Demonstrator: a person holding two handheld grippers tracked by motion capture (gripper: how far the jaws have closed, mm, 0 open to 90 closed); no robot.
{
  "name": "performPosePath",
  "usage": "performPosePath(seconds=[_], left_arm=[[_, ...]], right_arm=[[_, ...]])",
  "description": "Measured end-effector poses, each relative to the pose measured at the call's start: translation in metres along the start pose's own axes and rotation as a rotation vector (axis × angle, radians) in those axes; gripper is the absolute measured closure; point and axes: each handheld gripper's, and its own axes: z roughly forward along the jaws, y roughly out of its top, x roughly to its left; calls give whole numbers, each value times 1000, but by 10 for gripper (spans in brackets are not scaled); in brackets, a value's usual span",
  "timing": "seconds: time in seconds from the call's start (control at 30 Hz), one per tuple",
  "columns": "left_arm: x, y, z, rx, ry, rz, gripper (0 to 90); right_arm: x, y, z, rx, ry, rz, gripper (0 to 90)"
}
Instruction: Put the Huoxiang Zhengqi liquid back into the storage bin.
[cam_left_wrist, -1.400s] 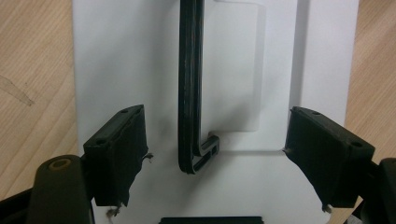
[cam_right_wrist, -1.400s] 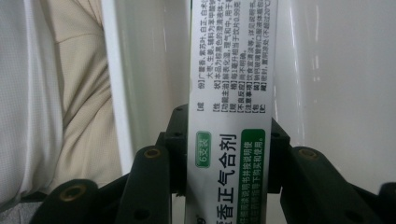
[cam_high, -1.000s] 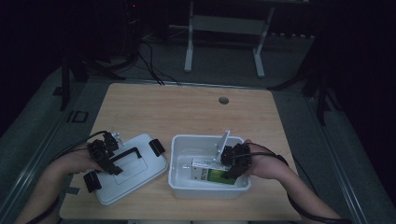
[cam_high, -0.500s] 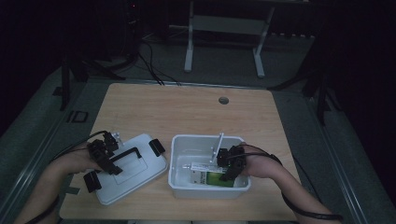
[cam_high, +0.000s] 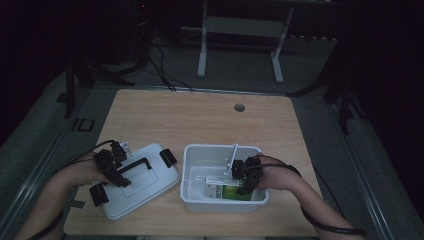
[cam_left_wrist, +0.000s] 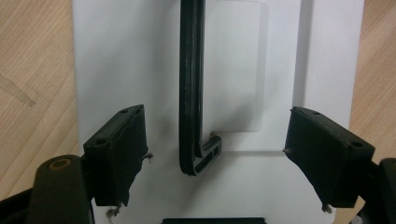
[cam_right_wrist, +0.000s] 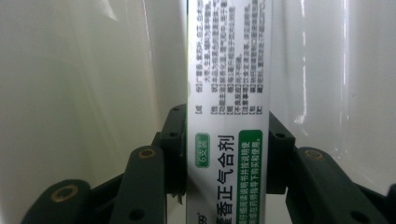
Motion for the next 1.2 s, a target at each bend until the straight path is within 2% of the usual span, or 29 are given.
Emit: performPosePath(seconds=[0.07,0.17,0.33,0.57,0.7,0.93,1.07,1.2], left_arm=[[0,0,0,0,3,0,209],[0,0,-2,1,7,2,209],[-1,0,-3,0,2,-3,209],[-3,3,-3,-8,-6,0,215],[-3,4,-2,-9,-5,-4,224],[-4,9,0,-9,-1,0,254],[-9,15,0,-21,-9,10,254],[-10,21,0,-18,1,22,262]], right_arm=[[1,0,-3,-5,-9,2,600],[1,-1,-11,-43,-3,6,598],[5,-3,-25,-63,-11,6,595],[5,-12,-48,-139,-26,22,597],[5,-22,-63,-178,-47,38,593],[2,-47,-86,-227,-104,83,528],[0,-63,-92,-241,-131,111,489],[-5,-78,-92,-246,-143,155,414]])
